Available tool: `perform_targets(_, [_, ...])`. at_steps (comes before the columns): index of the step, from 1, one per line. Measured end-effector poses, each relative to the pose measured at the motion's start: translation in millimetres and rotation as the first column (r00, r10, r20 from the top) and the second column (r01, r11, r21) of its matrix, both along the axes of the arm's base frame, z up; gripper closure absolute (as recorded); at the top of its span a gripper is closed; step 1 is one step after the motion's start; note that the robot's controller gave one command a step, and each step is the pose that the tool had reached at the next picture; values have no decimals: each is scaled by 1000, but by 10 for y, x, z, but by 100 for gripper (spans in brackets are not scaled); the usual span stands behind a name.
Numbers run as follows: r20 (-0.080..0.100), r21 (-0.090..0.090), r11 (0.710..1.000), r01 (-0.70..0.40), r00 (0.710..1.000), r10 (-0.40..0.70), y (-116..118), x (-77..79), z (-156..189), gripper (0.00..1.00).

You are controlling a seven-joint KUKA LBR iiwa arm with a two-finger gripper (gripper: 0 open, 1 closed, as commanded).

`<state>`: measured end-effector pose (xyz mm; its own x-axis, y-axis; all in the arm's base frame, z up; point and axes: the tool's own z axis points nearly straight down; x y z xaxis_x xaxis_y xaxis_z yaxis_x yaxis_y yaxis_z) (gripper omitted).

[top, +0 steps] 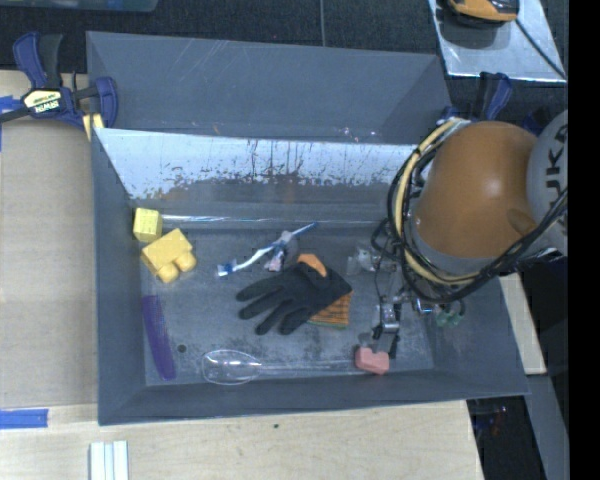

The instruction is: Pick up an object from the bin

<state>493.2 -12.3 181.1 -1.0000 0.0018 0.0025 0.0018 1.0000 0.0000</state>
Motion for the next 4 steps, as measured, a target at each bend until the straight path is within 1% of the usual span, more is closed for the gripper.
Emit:
perform_targets(1, [6, 0, 1000, 0, 1000, 0, 0, 16, 20, 0])
perform_targets(2, [11, 0, 1000, -18, 1000, 18, 269, 460, -868, 0])
perform_targets(3, [13, -3, 983, -184, 983, 184, 730, 239, -554, 0])
perform_targets(4, [15, -2, 995, -97, 995, 97, 509, 373, -840, 0])
